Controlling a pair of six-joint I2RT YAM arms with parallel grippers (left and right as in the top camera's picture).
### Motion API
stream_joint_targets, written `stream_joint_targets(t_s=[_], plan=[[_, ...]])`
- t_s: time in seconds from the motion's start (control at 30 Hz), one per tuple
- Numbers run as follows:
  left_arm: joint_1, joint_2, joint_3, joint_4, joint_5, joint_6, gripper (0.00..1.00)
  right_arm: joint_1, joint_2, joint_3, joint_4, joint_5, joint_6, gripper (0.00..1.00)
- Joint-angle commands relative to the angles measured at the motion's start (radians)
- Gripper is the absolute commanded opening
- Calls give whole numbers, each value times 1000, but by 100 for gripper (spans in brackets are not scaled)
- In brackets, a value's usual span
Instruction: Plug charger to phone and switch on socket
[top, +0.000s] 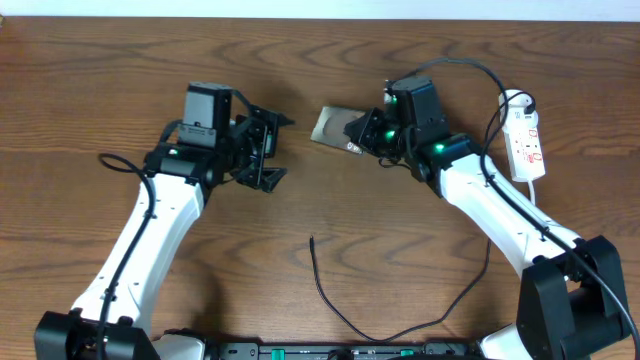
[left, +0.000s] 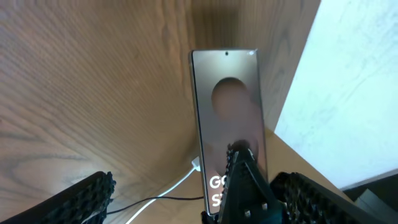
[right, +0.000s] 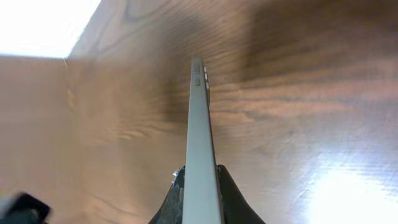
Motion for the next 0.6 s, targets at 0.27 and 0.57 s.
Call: stream_joint_targets(t_s=[0.27,0.57], plan=[[129,-13,17,59,51,51,90,17,-8,16,189,-255,672,1],[133,-13,17,179,51,-13,90,53,-8,16,315,-311,869,1]])
